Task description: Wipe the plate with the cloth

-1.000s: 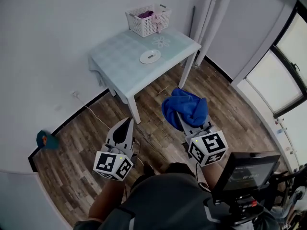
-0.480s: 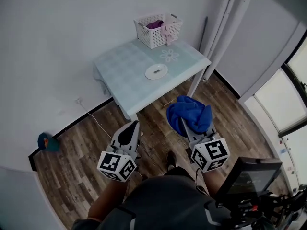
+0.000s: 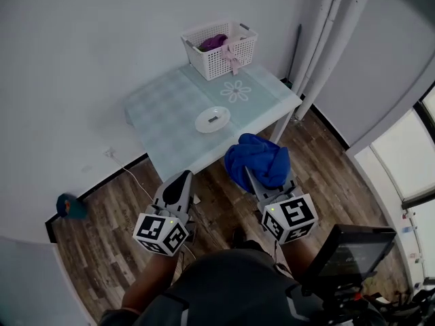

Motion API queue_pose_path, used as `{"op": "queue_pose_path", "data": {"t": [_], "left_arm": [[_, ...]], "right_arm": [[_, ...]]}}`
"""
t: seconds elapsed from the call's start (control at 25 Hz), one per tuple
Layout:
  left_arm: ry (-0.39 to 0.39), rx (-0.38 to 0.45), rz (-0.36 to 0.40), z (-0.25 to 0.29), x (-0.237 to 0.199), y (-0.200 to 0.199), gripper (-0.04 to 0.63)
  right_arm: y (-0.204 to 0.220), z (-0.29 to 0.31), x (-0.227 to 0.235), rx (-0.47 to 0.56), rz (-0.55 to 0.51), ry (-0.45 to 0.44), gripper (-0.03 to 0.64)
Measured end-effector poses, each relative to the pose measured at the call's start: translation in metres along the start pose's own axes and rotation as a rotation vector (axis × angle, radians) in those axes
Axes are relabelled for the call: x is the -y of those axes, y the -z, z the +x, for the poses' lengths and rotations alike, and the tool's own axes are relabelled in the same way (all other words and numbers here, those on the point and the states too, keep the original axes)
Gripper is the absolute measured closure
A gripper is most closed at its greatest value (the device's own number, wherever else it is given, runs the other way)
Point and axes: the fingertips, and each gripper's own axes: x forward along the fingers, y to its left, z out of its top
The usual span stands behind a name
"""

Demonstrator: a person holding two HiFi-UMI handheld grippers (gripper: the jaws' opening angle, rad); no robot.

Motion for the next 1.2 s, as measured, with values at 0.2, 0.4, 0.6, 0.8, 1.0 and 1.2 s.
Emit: {"op": "queue_pose_path", "data": {"t": [0.2, 0.4, 0.6, 0.8, 1.0, 1.2], "left_arm": [[-0.045, -0.008, 0.020, 0.041, 0.000, 0.000, 0.584], [-0.116, -0.006, 0.033, 0.068, -0.014, -0.009, 0.584], [-0.144, -0.015, 0.032, 0.087, -0.043, -0.020, 0.584], [-0.148, -0.012, 0.015, 0.109, -0.074, -0.018, 0.584], [-0.139, -0.017, 0.010, 0.131, -0.107, -0.026, 0.584], [-0.129, -0.057, -0.002, 0.151, -0.148, -0.023, 0.584]], "right_arm": [[-0.004, 0.022, 0.036, 0.000, 0.004, -0.046, 0.503], [-0.006, 0.049, 0.063, -0.010, 0.016, -0.087, 0.503], [-0.007, 0.086, 0.072, -0.029, 0.020, -0.104, 0.503], [-0.004, 0.122, 0.076, -0.033, -0.001, -0.111, 0.503], [-0.011, 0.163, 0.072, -0.052, -0.025, -0.118, 0.503], [-0.010, 0.211, 0.068, -0.070, -0.043, -0.103, 0.503]]}}
